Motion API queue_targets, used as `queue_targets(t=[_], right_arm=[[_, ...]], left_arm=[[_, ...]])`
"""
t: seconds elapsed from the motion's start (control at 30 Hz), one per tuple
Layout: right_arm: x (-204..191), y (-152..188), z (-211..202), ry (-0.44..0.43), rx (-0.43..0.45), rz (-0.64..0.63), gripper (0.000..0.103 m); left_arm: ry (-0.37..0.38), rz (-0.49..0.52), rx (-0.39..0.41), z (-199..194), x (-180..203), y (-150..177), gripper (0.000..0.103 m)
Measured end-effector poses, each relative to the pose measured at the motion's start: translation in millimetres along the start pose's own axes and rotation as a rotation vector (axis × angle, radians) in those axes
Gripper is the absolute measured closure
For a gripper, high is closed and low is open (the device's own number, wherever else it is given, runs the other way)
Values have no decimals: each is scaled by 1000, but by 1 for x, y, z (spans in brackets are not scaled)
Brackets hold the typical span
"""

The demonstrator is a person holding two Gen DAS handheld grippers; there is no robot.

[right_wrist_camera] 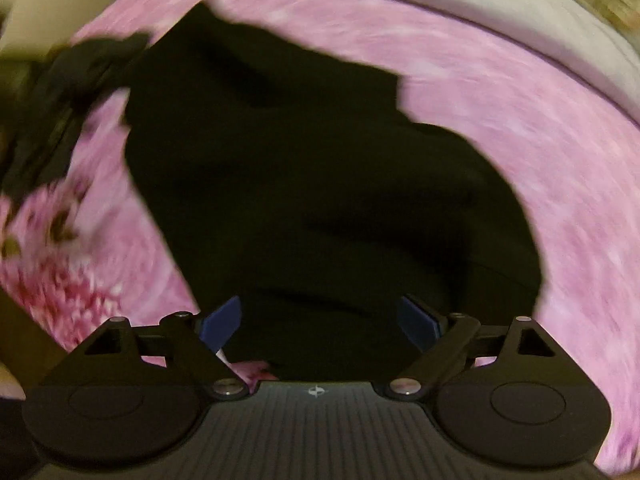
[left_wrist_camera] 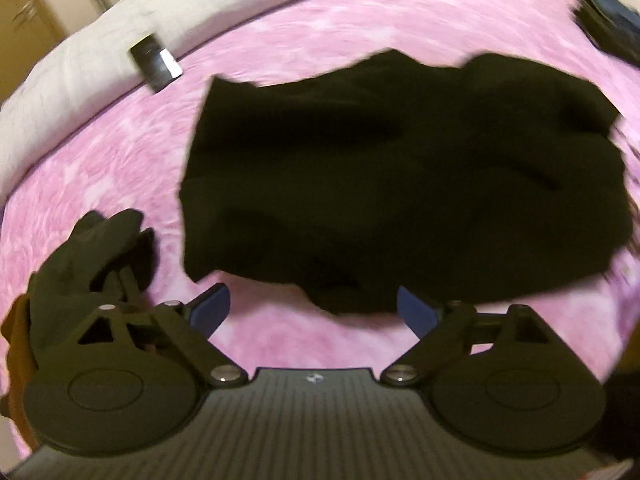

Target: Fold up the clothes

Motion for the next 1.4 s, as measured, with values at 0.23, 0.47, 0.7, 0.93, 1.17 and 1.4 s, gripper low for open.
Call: queue_targets(t=[0.23, 0.47, 0.7, 0.93, 1.17, 1.4], right_arm=[[-80, 2, 90, 16, -28, -384, 15], [-67, 0, 62, 35, 8, -332, 101], [35, -19, -54, 100, 142, 103, 101], [166, 8, -155, 162, 291, 448, 101], [324, 7, -142, 139, 346, 701, 101], [424, 10, -32, 239, 170, 733, 62]], left_arm=[[37, -126, -1, 67, -58, -33, 22], [203, -117, 24, 49, -25, -69, 100], [424, -42, 205, -62, 44, -167, 101], [564, -139, 340, -123, 81, -317, 101], [504, -148, 296, -42, 166, -450, 100], [451, -377, 184, 79, 177, -493, 54]])
Point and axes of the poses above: each gripper's, at about its wrist camera, not at the fingertips, and z roughly the way its jaws point, x to its right, y to its underside, the point moved 9 cm from there along z, roughly the way its jaws point, and after that the axes turned 6 degrees about -z, right-handed, at the moved point
